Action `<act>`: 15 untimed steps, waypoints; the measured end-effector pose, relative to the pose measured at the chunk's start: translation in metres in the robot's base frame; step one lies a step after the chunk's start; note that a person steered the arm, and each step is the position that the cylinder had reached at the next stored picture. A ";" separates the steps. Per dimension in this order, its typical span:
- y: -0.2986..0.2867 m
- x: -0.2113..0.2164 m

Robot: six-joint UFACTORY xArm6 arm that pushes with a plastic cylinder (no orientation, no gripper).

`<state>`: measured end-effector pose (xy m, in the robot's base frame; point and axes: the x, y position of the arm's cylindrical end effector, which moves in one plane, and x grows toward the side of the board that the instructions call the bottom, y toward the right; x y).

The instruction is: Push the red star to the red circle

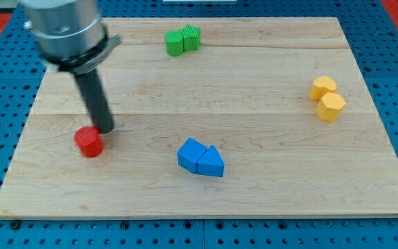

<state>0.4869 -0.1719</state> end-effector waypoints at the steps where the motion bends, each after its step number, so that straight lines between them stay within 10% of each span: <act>1: -0.008 0.013; 6: 0.002 -0.272; 9: -0.048 -0.091; 11: -0.083 -0.113; 13: -0.082 -0.001; 15: -0.025 -0.028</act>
<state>0.4591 -0.1970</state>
